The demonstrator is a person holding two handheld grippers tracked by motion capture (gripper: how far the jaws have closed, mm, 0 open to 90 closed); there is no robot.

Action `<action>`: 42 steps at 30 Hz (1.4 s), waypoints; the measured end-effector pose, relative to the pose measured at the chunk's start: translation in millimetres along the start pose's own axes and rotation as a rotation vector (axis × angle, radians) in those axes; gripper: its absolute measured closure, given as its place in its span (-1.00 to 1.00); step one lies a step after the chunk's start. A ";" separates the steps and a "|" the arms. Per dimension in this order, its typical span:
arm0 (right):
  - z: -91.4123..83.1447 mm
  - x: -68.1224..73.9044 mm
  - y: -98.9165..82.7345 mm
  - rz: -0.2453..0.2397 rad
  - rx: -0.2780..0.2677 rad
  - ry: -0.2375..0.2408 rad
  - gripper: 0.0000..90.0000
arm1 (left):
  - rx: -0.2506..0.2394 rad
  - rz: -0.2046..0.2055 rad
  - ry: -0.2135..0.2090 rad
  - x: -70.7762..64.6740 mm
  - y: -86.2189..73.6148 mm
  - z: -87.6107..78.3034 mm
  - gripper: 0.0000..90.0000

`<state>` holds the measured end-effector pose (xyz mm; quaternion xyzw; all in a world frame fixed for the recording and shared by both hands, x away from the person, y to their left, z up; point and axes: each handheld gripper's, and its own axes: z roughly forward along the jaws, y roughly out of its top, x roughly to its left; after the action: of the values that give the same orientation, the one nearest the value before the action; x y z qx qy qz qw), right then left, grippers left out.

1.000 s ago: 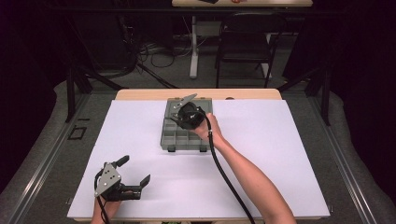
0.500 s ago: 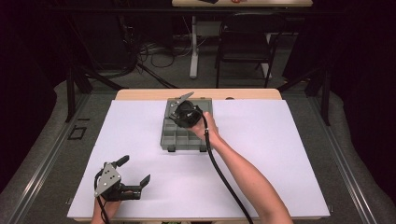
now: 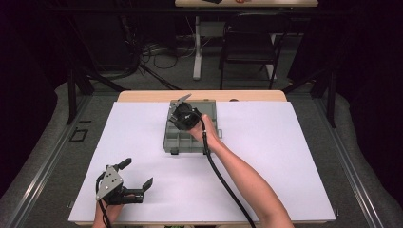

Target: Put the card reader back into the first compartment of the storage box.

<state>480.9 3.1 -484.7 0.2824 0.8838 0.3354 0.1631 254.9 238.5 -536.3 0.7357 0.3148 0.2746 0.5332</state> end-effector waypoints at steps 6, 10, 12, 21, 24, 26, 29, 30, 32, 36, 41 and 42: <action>7.6 0.0 1.2 0.022 0.015 -0.008 0.64 | 0.001 -0.003 -0.001 -0.2 0.0 0.5 -1.00; 11.7 1.1 5.7 0.037 0.024 -0.010 0.64 | 0.001 -0.003 -0.002 -0.7 0.1 0.8 -1.00; 13.9 2.3 8.4 0.046 0.034 -0.006 0.53 | 0.000 -0.002 -0.002 -0.6 0.3 0.4 -1.00; 3.3 -0.7 8.1 0.093 0.037 0.024 -0.20 | 0.001 -0.009 -0.006 -1.1 1.2 2.4 -1.00; -5.5 -2.9 6.9 0.099 0.022 0.040 -0.43 | 0.006 -0.005 -0.009 -2.1 1.9 4.0 -1.00; -11.4 -3.4 5.2 0.095 0.015 0.047 -0.49 | 0.006 -0.003 -0.009 -2.7 1.8 4.4 -1.00; -19.9 -4.9 1.9 0.085 -0.001 0.089 -0.66 | 0.010 -0.005 -0.006 -2.2 0.9 3.9 -1.00; -23.1 -4.8 0.1 0.083 -0.011 0.101 -0.69 | 0.013 -0.008 -0.006 -2.0 0.2 3.7 -1.00; -28.3 -4.6 -3.8 0.076 -0.016 0.119 -0.78 | 0.014 -0.010 -0.005 -1.4 -0.7 3.3 -1.00; -38.7 -4.6 -13.6 0.057 -0.019 0.133 -0.91 | 0.013 -0.012 -0.005 -1.3 -0.8 2.9 -1.00; -55.1 -10.7 -30.4 0.059 -0.025 0.139 -1.00 | 0.013 -0.010 -0.009 -0.8 -1.1 2.6 -1.00; -58.5 -12.7 -34.0 0.060 -0.027 0.140 -1.00 | 0.013 -0.009 -0.009 -0.7 -0.8 2.8 -1.00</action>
<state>449.7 -54.9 -464.6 0.2823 0.8795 0.3712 0.0945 256.4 236.5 -537.9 0.7389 0.3175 0.2667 0.5311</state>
